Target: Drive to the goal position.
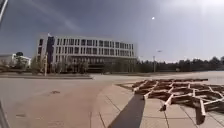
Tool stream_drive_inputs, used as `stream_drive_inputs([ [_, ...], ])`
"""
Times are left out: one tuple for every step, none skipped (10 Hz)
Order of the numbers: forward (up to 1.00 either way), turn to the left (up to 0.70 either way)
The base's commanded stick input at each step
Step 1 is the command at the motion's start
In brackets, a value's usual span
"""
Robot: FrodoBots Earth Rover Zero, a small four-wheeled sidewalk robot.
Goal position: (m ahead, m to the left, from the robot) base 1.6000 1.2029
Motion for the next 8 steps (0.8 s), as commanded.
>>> stream_drive_inputs([
  [0.05,0.00],
  [0.05,0.00],
  [0.05,0.00],
  [0.05,0.00],
  [0.05,0.00],
  [0.05,0.00],
  [0.05,0.00],
  [0.05,0.00],
])
